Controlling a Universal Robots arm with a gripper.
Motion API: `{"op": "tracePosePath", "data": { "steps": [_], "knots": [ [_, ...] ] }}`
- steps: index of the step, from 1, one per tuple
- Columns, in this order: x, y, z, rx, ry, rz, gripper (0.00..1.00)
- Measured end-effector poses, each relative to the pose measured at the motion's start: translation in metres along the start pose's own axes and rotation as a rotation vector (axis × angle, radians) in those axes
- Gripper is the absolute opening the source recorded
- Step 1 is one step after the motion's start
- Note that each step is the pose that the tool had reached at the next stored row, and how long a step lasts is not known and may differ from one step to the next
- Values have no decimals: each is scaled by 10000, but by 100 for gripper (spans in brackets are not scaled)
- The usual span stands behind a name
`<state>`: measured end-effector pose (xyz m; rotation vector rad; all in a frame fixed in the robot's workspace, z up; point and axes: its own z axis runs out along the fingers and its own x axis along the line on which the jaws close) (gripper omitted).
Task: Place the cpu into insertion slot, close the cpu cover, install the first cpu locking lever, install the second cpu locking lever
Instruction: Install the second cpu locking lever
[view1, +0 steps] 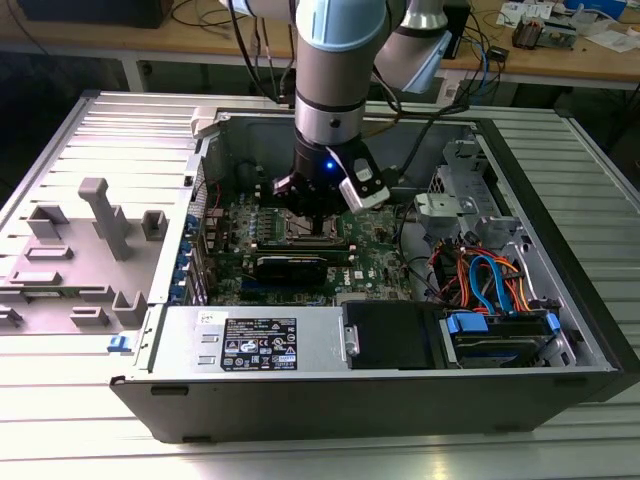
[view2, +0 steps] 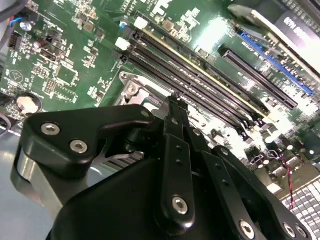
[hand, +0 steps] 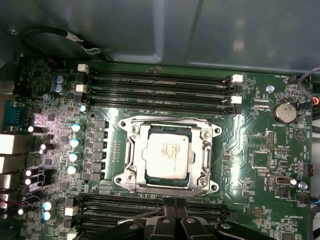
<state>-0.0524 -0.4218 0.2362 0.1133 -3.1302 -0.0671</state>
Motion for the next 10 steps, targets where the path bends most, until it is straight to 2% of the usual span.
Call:
{"op": "tracePosePath", "data": {
  "steps": [3, 8, 10],
  "knots": [
    [29, -29, -2, -28, 62, 3, 11],
    [127, -45, 7, -33, 63, 3, 11],
    [143, -51, 23, -35, 62, 2, 11]
  ]
}}
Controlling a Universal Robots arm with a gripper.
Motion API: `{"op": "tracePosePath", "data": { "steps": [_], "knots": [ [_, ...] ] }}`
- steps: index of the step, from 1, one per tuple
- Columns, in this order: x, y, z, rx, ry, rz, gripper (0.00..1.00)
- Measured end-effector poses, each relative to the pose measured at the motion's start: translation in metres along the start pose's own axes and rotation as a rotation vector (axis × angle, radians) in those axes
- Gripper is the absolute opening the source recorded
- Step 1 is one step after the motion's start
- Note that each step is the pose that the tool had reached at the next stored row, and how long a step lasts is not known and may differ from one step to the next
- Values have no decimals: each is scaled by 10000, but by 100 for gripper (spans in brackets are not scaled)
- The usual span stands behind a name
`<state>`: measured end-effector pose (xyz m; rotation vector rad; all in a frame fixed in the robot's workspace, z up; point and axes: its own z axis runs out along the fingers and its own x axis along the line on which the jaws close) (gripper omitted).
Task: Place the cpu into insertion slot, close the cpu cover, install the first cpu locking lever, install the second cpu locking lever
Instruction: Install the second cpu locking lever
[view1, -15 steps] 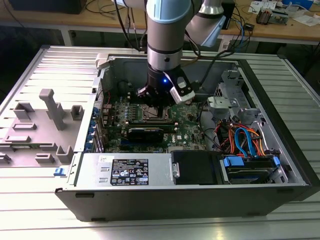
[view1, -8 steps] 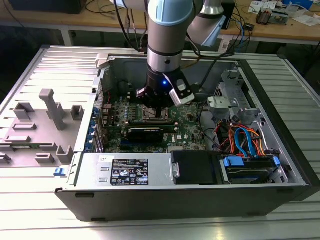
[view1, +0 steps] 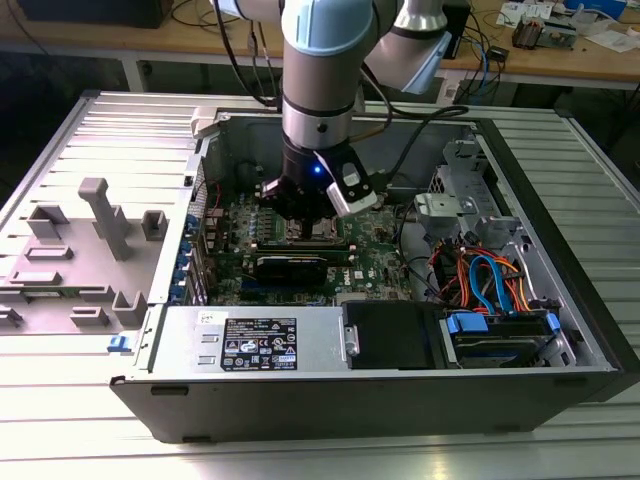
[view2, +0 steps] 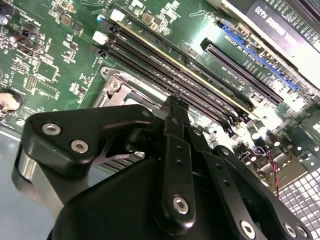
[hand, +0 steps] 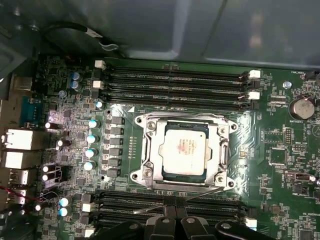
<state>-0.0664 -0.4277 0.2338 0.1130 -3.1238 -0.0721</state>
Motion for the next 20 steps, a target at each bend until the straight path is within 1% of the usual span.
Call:
{"op": "tracePosePath", "data": {
  "steps": [4, 6, 8, 9, 11, 13, 15, 16, 18, 20],
  "knots": [
    [12, -44, 8, -3, 19, 1, 11],
    [38, -65, 8, -6, 31, 3, 11],
    [64, -79, 8, -37, 54, 3, 11],
    [65, -80, 7, -58, 56, 1, 11],
    [66, -85, 4, -71, 57, 1, 11],
    [66, -84, -12, -71, 57, 2, 11],
    [66, -83, -45, -71, 57, 2, 11],
    [67, -82, -75, -69, 58, 2, 11],
    [63, -80, -93, -61, 59, 1, 11],
    [43, -82, -97, 16, 65, 3, 11]
  ]
}}
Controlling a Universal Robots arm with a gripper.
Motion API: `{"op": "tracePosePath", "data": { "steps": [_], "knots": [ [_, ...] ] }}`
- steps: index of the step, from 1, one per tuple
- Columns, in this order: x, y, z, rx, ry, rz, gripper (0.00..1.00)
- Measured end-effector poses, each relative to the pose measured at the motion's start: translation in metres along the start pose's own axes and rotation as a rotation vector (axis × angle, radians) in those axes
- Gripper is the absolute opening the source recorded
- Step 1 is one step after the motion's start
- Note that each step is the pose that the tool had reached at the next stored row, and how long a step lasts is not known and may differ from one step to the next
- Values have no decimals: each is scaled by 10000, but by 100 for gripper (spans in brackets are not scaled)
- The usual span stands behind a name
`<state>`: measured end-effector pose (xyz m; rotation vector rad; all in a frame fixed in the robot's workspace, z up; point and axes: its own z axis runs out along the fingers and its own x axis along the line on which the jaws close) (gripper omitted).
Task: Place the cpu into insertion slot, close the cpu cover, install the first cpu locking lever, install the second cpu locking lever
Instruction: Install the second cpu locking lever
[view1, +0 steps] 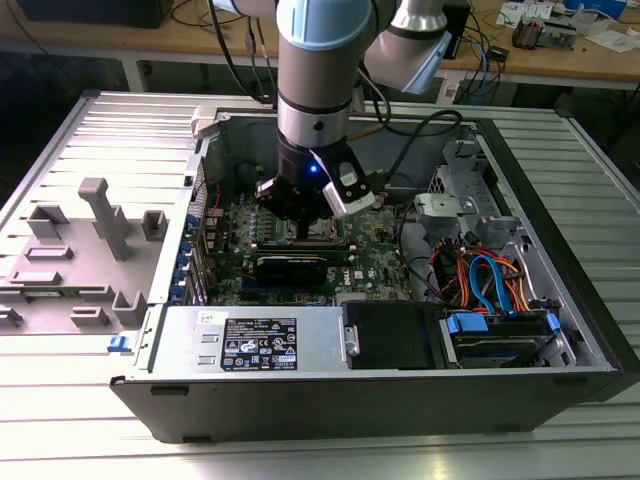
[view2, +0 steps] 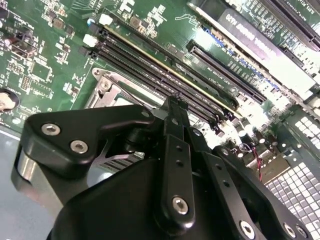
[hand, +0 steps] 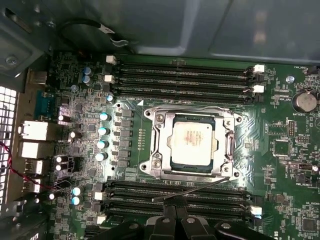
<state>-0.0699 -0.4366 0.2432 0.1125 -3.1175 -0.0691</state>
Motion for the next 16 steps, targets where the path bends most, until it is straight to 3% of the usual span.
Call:
{"op": "tracePosePath", "data": {
  "steps": [2, 6, 9, 10, 16],
  "knots": [
    [-14, -2, -7, 46, 7, 2, 11],
    [-15, 2, -39, 33, 57, 4, 11],
    [-14, 1, -40, -181, 64, -1, 11],
    [-11, 2, -40, -217, 62, -1, 11],
    [65, 2, 23, -268, 59, -4, 11]
  ]
}}
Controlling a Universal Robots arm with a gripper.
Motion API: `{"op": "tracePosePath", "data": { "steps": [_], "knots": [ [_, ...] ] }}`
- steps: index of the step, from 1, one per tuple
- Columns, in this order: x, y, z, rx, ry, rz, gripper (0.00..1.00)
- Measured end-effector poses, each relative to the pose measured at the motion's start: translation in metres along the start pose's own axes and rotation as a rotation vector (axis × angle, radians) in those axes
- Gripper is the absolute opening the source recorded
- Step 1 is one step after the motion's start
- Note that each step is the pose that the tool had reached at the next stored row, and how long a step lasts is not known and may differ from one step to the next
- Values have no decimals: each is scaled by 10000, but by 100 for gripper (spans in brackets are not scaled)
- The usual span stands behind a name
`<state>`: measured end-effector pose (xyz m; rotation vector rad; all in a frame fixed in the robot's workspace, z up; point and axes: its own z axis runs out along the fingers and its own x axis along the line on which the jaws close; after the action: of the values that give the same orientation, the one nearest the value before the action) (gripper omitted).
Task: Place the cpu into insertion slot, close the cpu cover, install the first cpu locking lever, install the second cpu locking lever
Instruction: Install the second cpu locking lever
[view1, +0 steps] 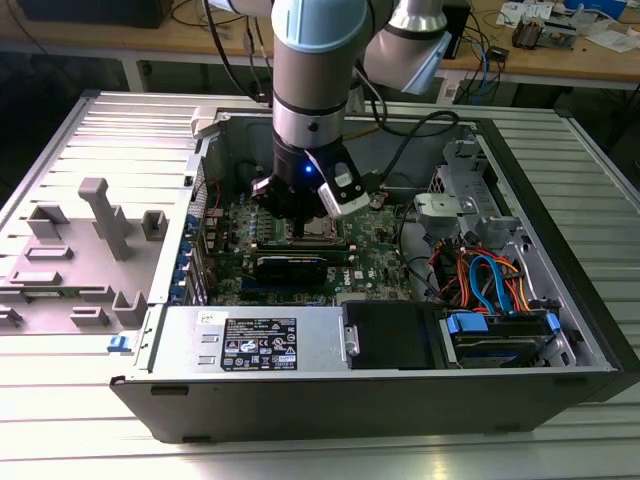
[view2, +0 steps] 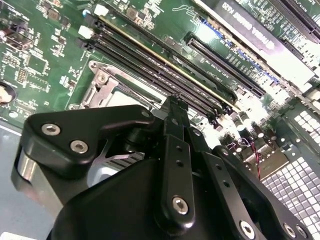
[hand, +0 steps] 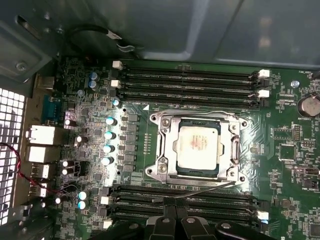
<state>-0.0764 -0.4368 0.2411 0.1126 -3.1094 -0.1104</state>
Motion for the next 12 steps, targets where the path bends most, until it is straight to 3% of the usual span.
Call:
{"op": "tracePosePath", "data": {
  "steps": [2, 12],
  "knots": [
    [6, -2, 35, -67, -4, 0, 11],
    [5, -2, 37, -76, -6, -2, 11]
  ]
}}
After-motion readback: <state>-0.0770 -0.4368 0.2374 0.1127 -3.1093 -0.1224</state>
